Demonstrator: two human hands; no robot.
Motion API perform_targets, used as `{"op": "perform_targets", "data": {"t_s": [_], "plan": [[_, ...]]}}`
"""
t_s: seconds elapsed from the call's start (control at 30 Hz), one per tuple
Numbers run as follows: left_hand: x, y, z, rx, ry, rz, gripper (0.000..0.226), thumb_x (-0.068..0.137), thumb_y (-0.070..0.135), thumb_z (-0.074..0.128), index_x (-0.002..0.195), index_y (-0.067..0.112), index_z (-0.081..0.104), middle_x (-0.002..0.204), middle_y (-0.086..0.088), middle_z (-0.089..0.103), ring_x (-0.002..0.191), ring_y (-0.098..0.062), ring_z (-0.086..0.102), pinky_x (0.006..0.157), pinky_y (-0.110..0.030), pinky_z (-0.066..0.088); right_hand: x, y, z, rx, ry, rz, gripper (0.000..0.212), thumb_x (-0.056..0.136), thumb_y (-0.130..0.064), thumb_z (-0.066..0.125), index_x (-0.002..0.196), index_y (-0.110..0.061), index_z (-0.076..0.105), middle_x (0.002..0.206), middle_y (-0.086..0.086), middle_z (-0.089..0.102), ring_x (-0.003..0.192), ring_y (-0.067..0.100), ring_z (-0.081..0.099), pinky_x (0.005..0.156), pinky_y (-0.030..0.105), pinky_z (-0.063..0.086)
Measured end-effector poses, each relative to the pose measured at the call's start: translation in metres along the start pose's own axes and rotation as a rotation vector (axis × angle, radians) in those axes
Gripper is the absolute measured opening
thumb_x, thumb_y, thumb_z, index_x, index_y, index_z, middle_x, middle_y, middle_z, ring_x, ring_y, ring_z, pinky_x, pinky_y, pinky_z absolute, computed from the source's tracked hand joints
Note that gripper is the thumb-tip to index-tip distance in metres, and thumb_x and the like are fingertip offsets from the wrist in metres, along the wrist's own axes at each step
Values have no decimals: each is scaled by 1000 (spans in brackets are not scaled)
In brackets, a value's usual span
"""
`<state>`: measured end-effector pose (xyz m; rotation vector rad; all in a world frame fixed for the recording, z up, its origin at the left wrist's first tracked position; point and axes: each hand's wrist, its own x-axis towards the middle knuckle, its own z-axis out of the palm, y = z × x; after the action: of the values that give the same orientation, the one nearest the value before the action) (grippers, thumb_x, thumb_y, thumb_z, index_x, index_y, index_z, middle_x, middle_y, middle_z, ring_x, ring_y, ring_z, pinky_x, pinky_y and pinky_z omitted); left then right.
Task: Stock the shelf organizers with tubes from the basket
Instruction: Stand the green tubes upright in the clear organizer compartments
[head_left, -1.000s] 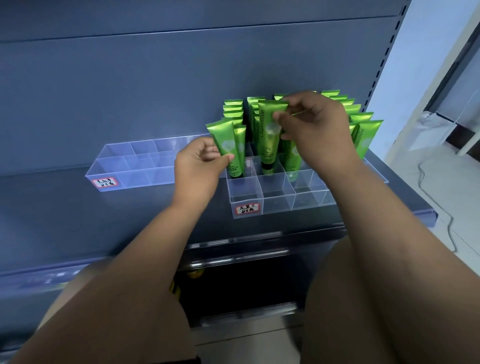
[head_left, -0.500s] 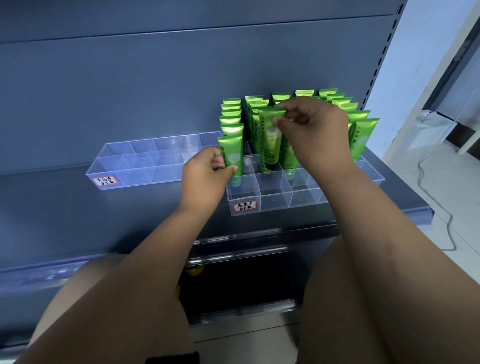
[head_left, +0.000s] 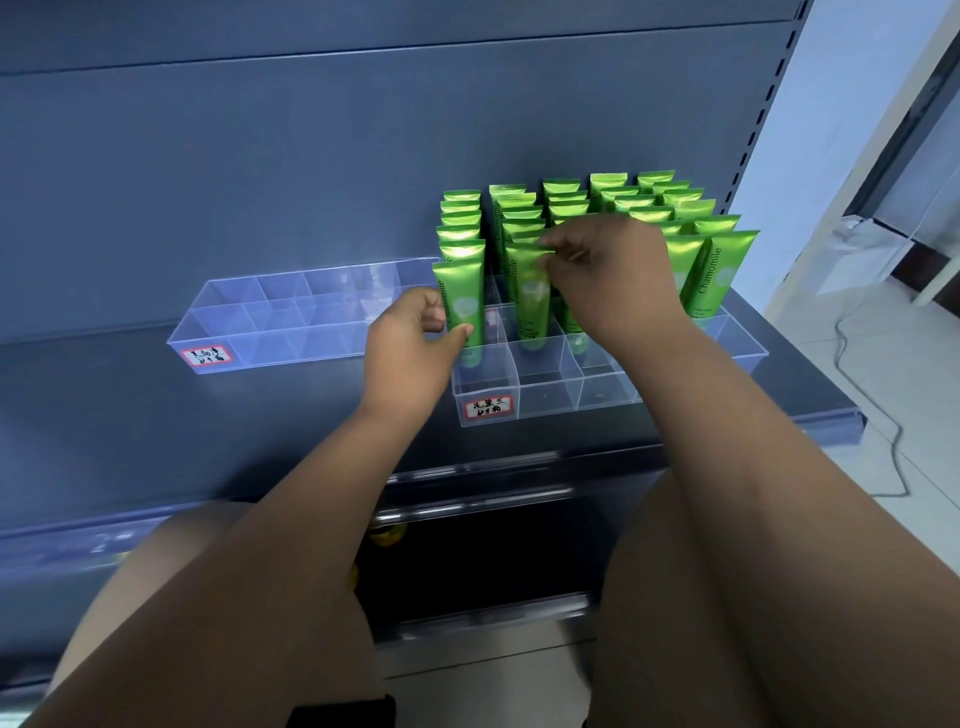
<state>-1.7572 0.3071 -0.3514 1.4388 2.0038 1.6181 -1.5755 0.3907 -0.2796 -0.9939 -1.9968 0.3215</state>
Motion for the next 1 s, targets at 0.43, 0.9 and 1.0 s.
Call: {"op": "perform_targets", "data": {"t_s": [0.43,0.9,1.0], "plan": [[-3,-5,3,29,-20,-9,24,86,16,79,96,25,58,88,14,60,93,-13,63,82,-21,52,-1,3,-1,-61,9,37,25,89,-8,63,103,-18,81,101,3,79,71,9,60,68,15,41],[-5,-4,3,32,-38,-42,18,88,15,76,96,20,61,91,9,63,95,-14,64,87,-30,54,1,7,-1,66,-21,195,25,92,-7,58,101,-17,80,87,4,76,77,24,73,77,36,60],[-7,-2,2,32,-34,-50,18,88,18,76,97,21,60,91,10,62,96,-14,63,87,-33,55,1,7,-2,34,-17,172,27,91,-6,58,104,-18,79,87,3,76,72,20,69,71,29,55]]}}
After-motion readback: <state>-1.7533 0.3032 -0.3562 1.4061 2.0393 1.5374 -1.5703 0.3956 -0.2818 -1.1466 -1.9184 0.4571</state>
